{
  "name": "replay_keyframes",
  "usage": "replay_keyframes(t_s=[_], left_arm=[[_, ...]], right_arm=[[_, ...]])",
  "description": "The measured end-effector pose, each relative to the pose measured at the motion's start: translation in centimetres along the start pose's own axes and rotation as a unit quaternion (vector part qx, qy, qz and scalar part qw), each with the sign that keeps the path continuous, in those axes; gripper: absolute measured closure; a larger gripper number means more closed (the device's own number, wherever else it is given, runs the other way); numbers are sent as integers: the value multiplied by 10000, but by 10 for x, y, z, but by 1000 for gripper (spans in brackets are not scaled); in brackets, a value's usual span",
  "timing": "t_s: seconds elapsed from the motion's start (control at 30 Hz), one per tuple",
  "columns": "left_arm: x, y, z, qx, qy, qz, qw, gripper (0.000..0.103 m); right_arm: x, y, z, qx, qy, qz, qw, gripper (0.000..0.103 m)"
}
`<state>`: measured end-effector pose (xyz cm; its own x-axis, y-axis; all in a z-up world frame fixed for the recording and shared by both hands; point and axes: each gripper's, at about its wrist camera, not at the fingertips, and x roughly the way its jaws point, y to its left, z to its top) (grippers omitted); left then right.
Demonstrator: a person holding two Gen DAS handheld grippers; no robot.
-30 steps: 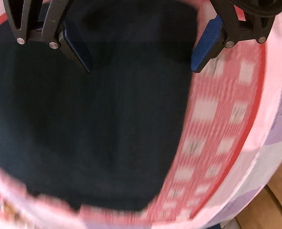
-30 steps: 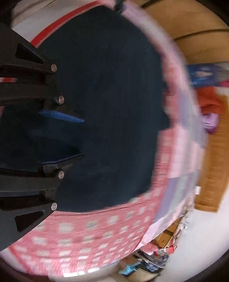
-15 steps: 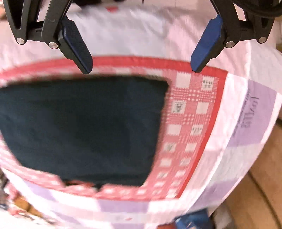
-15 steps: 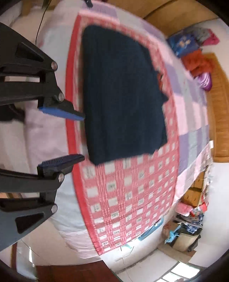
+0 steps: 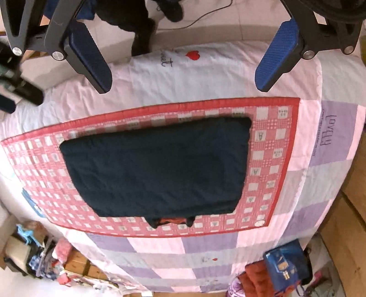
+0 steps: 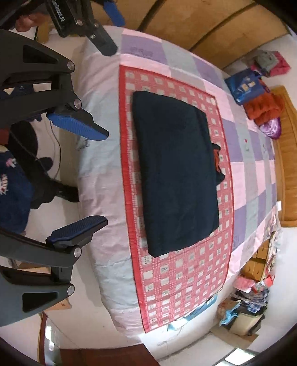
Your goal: Fold large clothes
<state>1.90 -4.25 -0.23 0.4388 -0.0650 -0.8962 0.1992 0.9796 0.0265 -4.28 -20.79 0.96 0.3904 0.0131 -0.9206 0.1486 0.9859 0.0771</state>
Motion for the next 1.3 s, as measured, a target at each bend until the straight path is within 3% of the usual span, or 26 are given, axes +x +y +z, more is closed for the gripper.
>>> replay_keyframes(t_s=[0.17, 0.77, 1.3], left_arm=[[-5, -10, -6, -22, 160, -7, 9999, 0], [-7, -19, -2, -91, 215, 268, 9994, 0], [-3, -24, 0, -20, 284, 302, 9991, 0]], right_arm=[[2, 7, -7, 58, 223, 117, 9997, 31], [-10, 3, -6, -35, 194, -32, 9998, 31], [-8, 4, -3, -29, 215, 5, 9998, 31]])
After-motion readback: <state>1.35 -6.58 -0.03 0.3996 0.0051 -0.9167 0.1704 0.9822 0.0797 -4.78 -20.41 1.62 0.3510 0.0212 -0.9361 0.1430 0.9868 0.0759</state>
